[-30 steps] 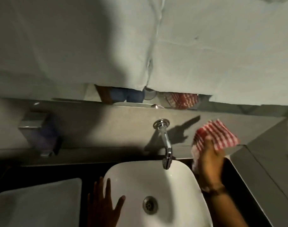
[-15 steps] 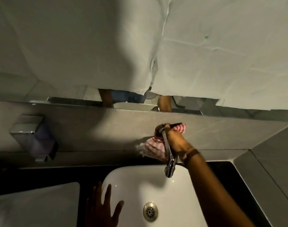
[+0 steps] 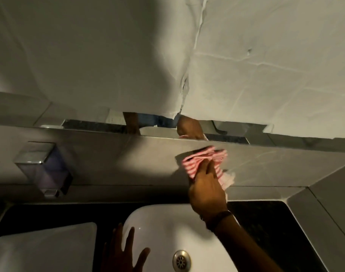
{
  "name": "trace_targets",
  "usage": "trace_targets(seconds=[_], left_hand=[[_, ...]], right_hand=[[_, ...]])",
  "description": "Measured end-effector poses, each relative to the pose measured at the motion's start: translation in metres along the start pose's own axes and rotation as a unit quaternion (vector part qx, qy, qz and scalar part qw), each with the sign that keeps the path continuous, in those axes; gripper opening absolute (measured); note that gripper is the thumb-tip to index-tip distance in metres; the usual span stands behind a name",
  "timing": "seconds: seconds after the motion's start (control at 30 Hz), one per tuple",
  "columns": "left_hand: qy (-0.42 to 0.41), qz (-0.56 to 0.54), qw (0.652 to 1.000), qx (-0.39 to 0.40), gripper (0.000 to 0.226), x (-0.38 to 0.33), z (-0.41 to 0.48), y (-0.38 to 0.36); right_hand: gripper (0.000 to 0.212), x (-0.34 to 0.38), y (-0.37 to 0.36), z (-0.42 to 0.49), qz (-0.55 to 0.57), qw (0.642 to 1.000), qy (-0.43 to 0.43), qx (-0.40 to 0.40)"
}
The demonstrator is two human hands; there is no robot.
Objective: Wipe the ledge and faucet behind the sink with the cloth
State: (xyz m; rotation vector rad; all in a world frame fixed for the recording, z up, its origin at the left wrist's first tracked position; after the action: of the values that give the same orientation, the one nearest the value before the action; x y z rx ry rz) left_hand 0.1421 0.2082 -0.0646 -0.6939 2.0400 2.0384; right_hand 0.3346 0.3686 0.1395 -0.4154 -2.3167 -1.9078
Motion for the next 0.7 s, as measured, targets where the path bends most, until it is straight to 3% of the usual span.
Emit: trace_targets(seconds=[0.07,0.23,0.3,0.37,0.5,0.53,0.63,0.7], left_hand=[[0.000,-0.003,1.000,0.003,0.086,0.002,-0.002,0.000],[-0.007,-0.003,1.000,0.006,0.088,0.004,-0.002,-0.008],[-0.009,-0.002,1.000,-0.002,0.089,0.006,-0.003,-0.010],[-0.014,-0.002,1.000,-0.016,0.088,0.006,-0.002,-0.009],[-0.015,-0.002,1.000,-0.021,0.087,0.004,-0.001,-0.006],[-0.016,-0.002,1.000,-0.025,0.087,0.004,-0.001,-0.006],[-0.036,-0.008,0.998,-0.045,0.085,0.003,-0.002,-0.003],[-0.049,-0.021,0.997,-0.057,0.088,0.003,-0.002,-0.003]], right_hand=[[0.091,0.013,-0.006,-0.013,-0.140,0.984,0.099,-0.053],[0.074,0.018,-0.024,-0.022,-0.409,0.878,0.243,-0.045],[0.065,0.022,-0.020,-0.015,-0.433,0.873,0.223,-0.032],[0.060,0.035,-0.004,-0.007,-0.452,0.875,0.160,-0.072],[0.051,0.067,-0.008,-0.002,-0.525,0.811,0.248,-0.070],[0.049,0.068,-0.003,-0.003,-0.508,0.812,0.279,-0.070],[0.063,0.032,0.008,-0.017,-0.347,0.885,0.303,-0.073],[0.066,0.008,0.010,-0.033,-0.220,0.917,0.311,-0.119]])
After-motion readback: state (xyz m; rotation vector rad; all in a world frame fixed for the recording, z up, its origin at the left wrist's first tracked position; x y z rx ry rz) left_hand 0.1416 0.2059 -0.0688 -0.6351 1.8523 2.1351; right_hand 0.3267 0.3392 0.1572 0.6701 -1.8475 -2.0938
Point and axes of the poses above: each hand's wrist, its own z-axis towards the middle knuckle, its own y-axis out of the back of the hand, x = y × z, the point moved 7 cm from there along z, towards the middle knuckle, and after that the axes turned 7 degrees about -y, right-handed, at the moved point
